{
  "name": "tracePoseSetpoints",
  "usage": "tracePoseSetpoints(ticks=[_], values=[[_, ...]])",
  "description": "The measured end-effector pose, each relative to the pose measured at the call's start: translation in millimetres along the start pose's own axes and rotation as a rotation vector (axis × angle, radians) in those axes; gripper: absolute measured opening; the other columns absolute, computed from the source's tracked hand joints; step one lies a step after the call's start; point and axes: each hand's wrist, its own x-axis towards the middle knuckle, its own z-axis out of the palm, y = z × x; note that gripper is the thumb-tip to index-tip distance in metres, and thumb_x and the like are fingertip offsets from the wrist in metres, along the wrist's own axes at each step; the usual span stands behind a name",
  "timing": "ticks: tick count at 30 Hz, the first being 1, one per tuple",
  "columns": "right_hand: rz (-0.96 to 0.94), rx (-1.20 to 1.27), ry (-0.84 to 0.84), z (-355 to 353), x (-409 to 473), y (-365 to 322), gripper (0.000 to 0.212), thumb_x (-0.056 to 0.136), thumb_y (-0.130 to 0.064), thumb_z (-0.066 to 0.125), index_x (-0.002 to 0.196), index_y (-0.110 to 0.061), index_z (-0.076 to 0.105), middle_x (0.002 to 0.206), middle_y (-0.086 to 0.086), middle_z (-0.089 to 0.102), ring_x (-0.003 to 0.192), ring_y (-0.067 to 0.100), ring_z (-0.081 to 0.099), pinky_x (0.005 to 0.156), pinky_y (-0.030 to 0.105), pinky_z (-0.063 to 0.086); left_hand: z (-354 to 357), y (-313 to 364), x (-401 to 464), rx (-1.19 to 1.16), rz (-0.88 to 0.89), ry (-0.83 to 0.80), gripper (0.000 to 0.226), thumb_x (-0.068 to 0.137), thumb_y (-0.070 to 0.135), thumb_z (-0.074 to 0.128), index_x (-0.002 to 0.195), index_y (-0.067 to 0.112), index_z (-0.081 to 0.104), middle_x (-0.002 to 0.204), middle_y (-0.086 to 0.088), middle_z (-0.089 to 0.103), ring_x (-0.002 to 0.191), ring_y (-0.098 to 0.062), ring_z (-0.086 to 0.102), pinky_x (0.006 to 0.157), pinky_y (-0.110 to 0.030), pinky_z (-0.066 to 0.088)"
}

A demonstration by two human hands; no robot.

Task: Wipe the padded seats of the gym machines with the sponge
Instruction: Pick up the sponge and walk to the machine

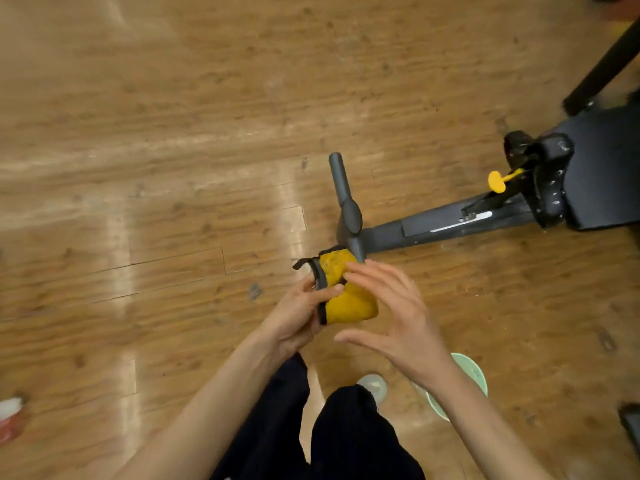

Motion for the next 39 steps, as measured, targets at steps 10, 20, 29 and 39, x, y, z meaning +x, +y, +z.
tracePoseSetpoints(ticks=[10, 20, 29, 39], values=[[0.174, 0.072, -0.099, 29.1, 104.9, -35.3, 0.03, 0.081, -0.06, 0.061, 0.103, -0.04, 0.059, 0.098, -0.024, 0.059, 0.097, -0.001, 0.049, 0.079, 0.007, 0.034, -56.6, 91.6, 3.9, -0.146, 0.001, 0.069, 0.034, 0.1, 0.005, 0.039, 0.129, 0.0, 0.055, 0.126, -0.022, 0.063, 0.105, -0.025, 0.065, 0.087, -0.033, 0.057], [0.566, 0.412, -0.021, 16.4, 225.0, -4.9, 0.028, 0.078, -0.038, 0.076, 0.099, -0.023, 0.066, 0.094, -0.003, 0.066, 0.089, 0.011, 0.062, 0.075, 0.025, 0.053, -50.4, 169.8, 65.0, 0.15, 0.137, 0.057, 0.04, 0.087, 0.023, 0.067, 0.125, 0.012, 0.062, 0.122, -0.008, 0.068, 0.115, -0.02, 0.064, 0.088, -0.028, 0.054], [1.032, 1.335, -0.524, -13.5, 349.8, 26.5, 0.062, 0.055, -0.037, 0.092, 0.11, -0.013, 0.074, 0.118, 0.017, 0.068, 0.108, 0.03, 0.066, 0.092, 0.046, 0.053, -28.9, 262.3, 120.0, 0.429, 0.117, 0.023, 0.034, 0.092, 0.03, 0.06, 0.126, 0.023, 0.06, 0.121, -0.004, 0.065, 0.106, -0.013, 0.066, 0.084, -0.03, 0.057], [0.983, 0.878, -0.586, 29.6, 473.4, 24.0, 0.033, 0.083, -0.019, 0.073, 0.112, -0.01, 0.063, 0.106, 0.01, 0.073, 0.099, 0.028, 0.07, 0.098, 0.045, 0.051, -109.6, 374.2, 182.0, 0.878, 0.196, 0.357, 0.035, 0.083, 0.053, 0.068, 0.109, 0.029, 0.065, 0.105, 0.008, 0.066, 0.093, -0.006, 0.064, 0.075, -0.02, 0.051]])
